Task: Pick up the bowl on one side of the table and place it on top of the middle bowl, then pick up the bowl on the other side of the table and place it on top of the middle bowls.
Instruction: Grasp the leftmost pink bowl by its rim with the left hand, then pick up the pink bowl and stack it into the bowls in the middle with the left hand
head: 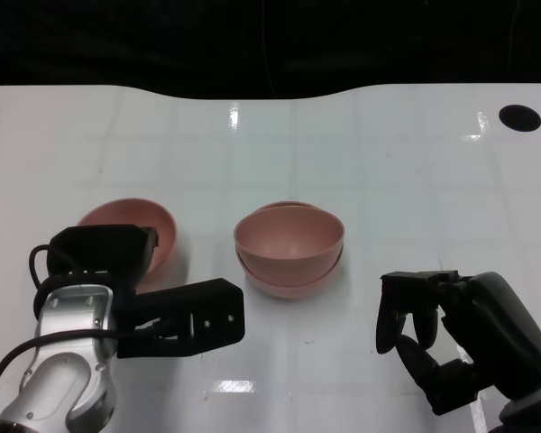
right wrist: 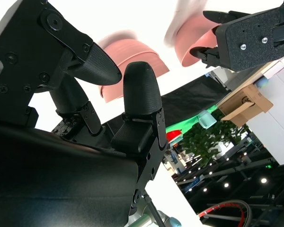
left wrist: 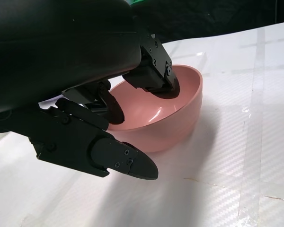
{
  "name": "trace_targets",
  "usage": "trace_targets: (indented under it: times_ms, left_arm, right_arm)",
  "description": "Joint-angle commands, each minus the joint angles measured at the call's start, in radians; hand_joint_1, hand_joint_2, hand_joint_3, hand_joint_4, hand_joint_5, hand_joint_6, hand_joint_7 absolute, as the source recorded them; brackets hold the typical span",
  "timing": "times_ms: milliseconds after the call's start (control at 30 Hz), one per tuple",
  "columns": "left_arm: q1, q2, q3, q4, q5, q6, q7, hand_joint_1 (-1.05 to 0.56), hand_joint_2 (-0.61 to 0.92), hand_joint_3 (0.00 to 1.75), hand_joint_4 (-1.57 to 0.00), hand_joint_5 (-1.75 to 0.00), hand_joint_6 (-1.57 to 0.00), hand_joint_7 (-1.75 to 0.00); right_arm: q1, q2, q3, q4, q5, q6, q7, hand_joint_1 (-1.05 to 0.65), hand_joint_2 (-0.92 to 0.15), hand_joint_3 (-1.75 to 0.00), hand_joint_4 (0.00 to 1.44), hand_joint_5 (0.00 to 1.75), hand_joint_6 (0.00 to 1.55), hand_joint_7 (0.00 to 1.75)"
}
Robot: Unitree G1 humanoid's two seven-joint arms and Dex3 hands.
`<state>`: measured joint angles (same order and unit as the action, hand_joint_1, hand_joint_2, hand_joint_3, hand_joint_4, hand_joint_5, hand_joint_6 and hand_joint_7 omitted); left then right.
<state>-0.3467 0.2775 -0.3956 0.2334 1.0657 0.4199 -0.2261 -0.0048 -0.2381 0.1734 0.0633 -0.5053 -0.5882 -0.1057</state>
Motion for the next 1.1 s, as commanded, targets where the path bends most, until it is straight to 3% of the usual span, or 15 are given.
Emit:
trace_targets:
  times_ms: [33, 100, 300, 500, 733, 800, 833, 933, 1000, 1100]
  left_arm:
    - [-0.044, 0.019, -0.011, 0.096, -0.041, -0.052, 0.050, -0.38, 0.92, 0.10, -0.77, -1.17, -0.93, -0.11]
    - [-0.057, 0.028, -0.018, 0.132, -0.056, -0.079, 0.075, -0.37, 0.92, 0.16, -0.73, -1.42, -1.01, -0.11]
    - [-0.088, 0.045, -0.022, 0.204, -0.097, -0.126, 0.113, -0.34, 0.92, 0.24, -0.66, -1.64, -1.01, -0.07]
    - [-0.116, 0.062, -0.041, 0.293, -0.117, -0.188, 0.192, -0.35, 0.92, 0.32, -0.69, -1.73, -1.03, -0.08]
    - [-0.112, 0.087, -0.043, 0.270, -0.118, -0.211, 0.256, -0.33, 0.92, 0.23, -0.75, -1.75, -1.13, -0.18]
    - [-0.107, 0.095, -0.046, 0.249, -0.107, -0.209, 0.277, -0.33, 0.92, 0.23, -0.76, -1.75, -0.89, -0.74]
    - [-0.102, 0.099, -0.046, 0.233, -0.104, -0.207, 0.284, -0.33, 0.92, 0.23, -0.75, -1.75, -0.80, -0.83]
    - [-0.085, 0.109, -0.043, 0.177, -0.103, -0.202, 0.291, -0.33, 0.92, 0.22, -0.75, -1.75, -0.82, -0.67]
    - [-0.071, 0.116, -0.037, 0.141, -0.106, -0.214, 0.313, -0.32, 0.92, 0.14, -0.78, -1.75, -0.88, -0.75]
    - [-0.055, 0.122, -0.030, 0.066, -0.103, -0.196, 0.285, -0.31, 0.92, 0.16, -0.79, -1.75, -0.84, -0.80]
  right_arm:
    - [-0.004, -0.003, 0.000, -0.001, 0.001, 0.005, -0.007, -0.08, -0.04, -1.74, 0.98, 1.75, 0.86, 1.55]
    - [-0.005, -0.002, 0.000, -0.003, 0.001, 0.010, -0.006, -0.09, -0.04, -1.74, 0.97, 1.75, 0.86, 1.54]
    - [-0.010, 0.001, 0.002, -0.005, -0.008, 0.015, -0.012, -0.11, -0.04, -1.74, 0.97, 1.75, 0.87, 1.54]
    - [-0.017, 0.006, 0.006, 0.004, -0.004, 0.018, -0.013, -0.11, -0.04, -1.75, 0.97, 1.75, 0.87, 1.52]
    - [-0.015, 0.006, 0.007, 0.008, -0.007, 0.013, -0.021, -0.10, -0.04, -1.75, 0.98, 1.75, 0.87, 1.52]
    - [-0.015, 0.004, 0.006, 0.015, -0.007, 0.006, -0.027, -0.10, -0.03, -1.74, 0.98, 1.75, 0.87, 1.52]
    - [-0.015, 0.004, 0.005, 0.017, -0.004, 0.004, -0.029, -0.10, -0.03, -1.74, 0.98, 1.75, 0.87, 1.52]
    - [-0.011, 0.004, 0.003, 0.014, 0.002, 0.006, -0.029, -0.09, -0.04, -1.74, 0.98, 1.75, 0.87, 1.51]
    - [-0.011, 0.000, 0.002, 0.012, -0.003, 0.005, -0.031, -0.09, -0.05, -1.74, 0.97, 1.75, 0.86, 1.50]
    - [-0.009, -0.001, 0.001, 0.006, -0.004, 0.007, -0.032, -0.09, -0.05, -1.75, 0.97, 1.75, 0.86, 1.50]
